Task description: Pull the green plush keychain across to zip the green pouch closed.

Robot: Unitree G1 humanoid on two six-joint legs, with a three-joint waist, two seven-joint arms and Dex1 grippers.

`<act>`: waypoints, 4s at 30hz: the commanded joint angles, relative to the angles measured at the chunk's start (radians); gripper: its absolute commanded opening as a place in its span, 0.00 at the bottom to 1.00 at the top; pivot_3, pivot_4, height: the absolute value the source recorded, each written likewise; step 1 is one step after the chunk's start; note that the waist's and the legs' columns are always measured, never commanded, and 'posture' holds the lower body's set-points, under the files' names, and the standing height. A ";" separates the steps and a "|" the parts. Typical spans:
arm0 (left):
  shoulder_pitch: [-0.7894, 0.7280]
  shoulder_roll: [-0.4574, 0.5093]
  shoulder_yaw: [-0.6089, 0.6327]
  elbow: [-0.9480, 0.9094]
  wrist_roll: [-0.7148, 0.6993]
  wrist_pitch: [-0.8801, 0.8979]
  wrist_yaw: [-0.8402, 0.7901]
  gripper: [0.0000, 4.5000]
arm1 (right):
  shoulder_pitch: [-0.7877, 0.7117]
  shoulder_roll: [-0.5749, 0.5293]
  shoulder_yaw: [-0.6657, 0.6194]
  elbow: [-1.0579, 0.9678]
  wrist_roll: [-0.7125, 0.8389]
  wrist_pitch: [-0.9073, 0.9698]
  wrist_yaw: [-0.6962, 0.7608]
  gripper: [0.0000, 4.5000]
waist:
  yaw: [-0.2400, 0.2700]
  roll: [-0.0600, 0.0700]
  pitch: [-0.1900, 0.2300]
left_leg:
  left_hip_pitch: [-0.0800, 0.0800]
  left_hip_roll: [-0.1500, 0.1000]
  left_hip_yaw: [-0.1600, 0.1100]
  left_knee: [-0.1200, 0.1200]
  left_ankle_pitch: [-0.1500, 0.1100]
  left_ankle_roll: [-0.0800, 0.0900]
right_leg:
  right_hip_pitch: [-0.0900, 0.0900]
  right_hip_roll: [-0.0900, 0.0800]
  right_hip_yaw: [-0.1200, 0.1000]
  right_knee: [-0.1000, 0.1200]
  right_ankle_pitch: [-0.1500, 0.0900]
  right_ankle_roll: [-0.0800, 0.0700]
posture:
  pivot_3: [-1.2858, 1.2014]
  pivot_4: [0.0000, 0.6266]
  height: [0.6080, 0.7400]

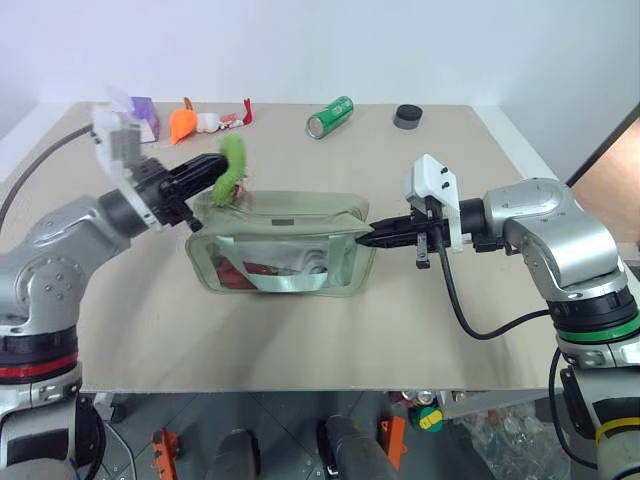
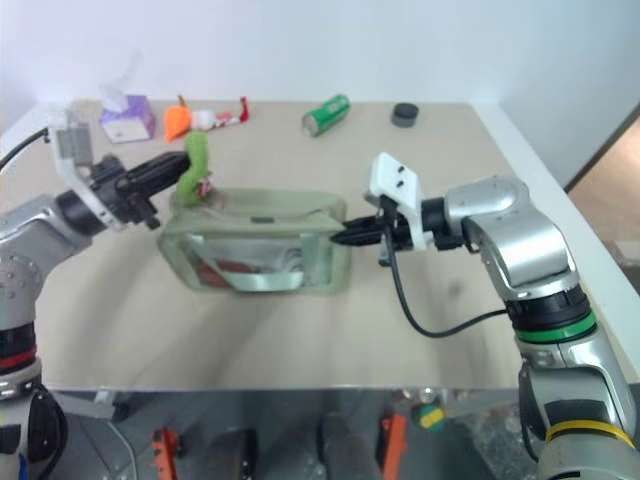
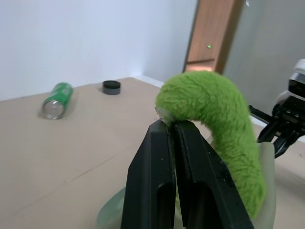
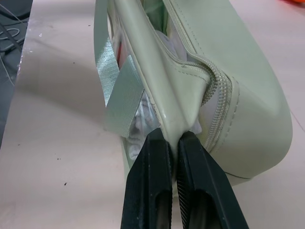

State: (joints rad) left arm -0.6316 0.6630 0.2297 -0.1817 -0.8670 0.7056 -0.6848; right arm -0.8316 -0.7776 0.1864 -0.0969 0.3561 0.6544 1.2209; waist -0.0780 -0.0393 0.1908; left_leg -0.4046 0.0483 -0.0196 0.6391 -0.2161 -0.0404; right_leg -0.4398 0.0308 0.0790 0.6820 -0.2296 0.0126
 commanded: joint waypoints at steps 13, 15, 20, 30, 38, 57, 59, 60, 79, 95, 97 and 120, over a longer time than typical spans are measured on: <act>0.028 0.076 -0.010 -0.056 0.061 0.007 -0.087 0.51 | -0.010 -0.005 -0.011 -0.022 -0.004 -0.008 -0.011 0.00 | 0.001 0.000 0.000 | 0.000 0.000 0.000 0.000 0.000 0.000 | 0.000 0.000 0.000 0.000 0.000 0.000 | 0.52 0.24 1.00; 0.032 0.080 0.008 -0.057 0.053 0.009 -0.087 0.67 | -0.014 0.000 -0.006 -0.017 -0.007 -0.013 -0.009 0.00 | 0.001 0.000 0.000 | 0.000 0.000 0.000 0.000 0.000 0.000 | 0.000 0.000 0.000 0.000 0.000 0.000 | 0.52 0.24 1.00; 0.048 0.081 0.078 -0.076 0.015 0.024 -0.069 0.89 | -0.021 0.012 0.003 -0.004 -0.015 -0.028 -0.001 0.00 | 0.000 0.000 0.000 | 0.000 0.000 0.000 0.000 0.000 0.000 | 0.000 0.000 0.000 0.000 0.000 0.000 | 0.52 0.24 1.00; 0.296 0.176 0.280 -0.181 -0.093 0.049 -0.162 0.89 | -0.027 0.023 0.008 0.006 -0.028 -0.041 0.011 0.00 | -0.010 0.000 0.000 | 0.001 0.001 0.002 -0.001 0.000 0.000 | 0.000 0.000 0.001 0.000 0.000 0.000 | 0.52 0.24 1.00; 0.460 0.221 0.239 -0.152 0.022 -0.017 -0.221 0.89 | -0.024 0.031 0.013 0.005 -0.029 -0.043 0.012 0.00 | -0.005 0.000 0.000 | 0.002 0.001 0.000 0.000 0.001 0.000 | 0.000 0.000 -0.001 0.000 0.001 -0.002 | 0.52 0.24 1.00; 0.400 0.148 0.160 -0.119 0.043 -0.038 -0.202 0.33 | -0.012 0.012 0.002 -0.014 -0.025 -0.021 0.006 0.00 | -0.005 0.000 0.000 | 0.001 0.001 0.001 -0.001 0.001 0.000 | 0.000 0.000 -0.001 0.000 0.001 -0.002 | 0.52 0.24 1.00; 0.401 0.146 0.162 -0.126 0.037 -0.035 -0.195 0.20 | -0.015 0.014 0.005 -0.010 -0.027 -0.024 0.007 0.00 | -0.005 0.000 0.000 | 0.001 0.001 0.000 -0.001 0.001 0.000 | 0.000 0.000 -0.001 0.000 0.001 -0.002 | 0.52 0.24 1.00; 0.402 0.146 0.161 -0.130 0.035 -0.034 -0.192 0.09 | -0.016 0.014 0.005 -0.008 -0.028 -0.025 0.009 0.00 | -0.005 0.000 0.000 | 0.001 0.001 0.001 -0.001 0.001 0.000 | 0.000 0.000 -0.001 0.000 0.001 -0.002 | 0.52 0.24 1.00; 0.366 0.122 0.124 -0.123 0.060 -0.032 -0.121 0.00 | -0.026 0.003 -0.043 0.006 0.030 0.047 0.020 0.51 | 0.001 0.000 0.000 | 0.000 0.001 0.000 -0.001 0.001 0.000 | 0.000 0.000 -0.001 0.000 0.000 -0.001 | 0.52 0.24 1.00; 0.347 0.115 0.109 -0.115 0.072 -0.038 -0.133 0.00 | -0.209 0.008 -0.231 0.225 0.191 0.148 -0.028 1.00 | 0.000 0.000 0.000 | 0.000 0.000 0.000 0.000 0.001 0.000 | 0.000 0.000 -0.001 0.000 0.001 -0.001 | 0.52 0.24 1.00; 0.347 0.111 0.104 -0.118 0.074 -0.038 -0.133 0.00 | -0.281 0.111 -0.182 0.275 0.129 0.152 -0.149 1.00 | -0.002 0.000 0.000 | 0.001 0.000 0.000 0.000 0.001 0.000 | 0.000 0.000 -0.001 0.000 0.001 -0.001 | 0.52 0.24 1.00; 0.352 0.081 0.088 -0.136 0.082 -0.045 -0.123 0.00 | -0.435 0.429 -0.015 0.445 0.030 0.166 -0.218 1.00 | 0.006 0.000 0.000 | -0.004 -0.001 -0.001 -0.001 0.001 0.000 | -0.002 -0.004 -0.003 -0.001 0.000 0.000 | 0.52 0.24 1.00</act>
State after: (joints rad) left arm -0.2787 0.7437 0.3073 -0.2866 -0.7837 0.6767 -0.8095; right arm -1.2537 -0.3492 0.1759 0.3940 0.3882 0.8276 0.9982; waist -0.0720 -0.0394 0.1907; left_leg -0.4085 0.0473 -0.0210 0.6384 -0.2153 -0.0403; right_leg -0.4417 0.0274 0.0762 0.6815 -0.2299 0.0128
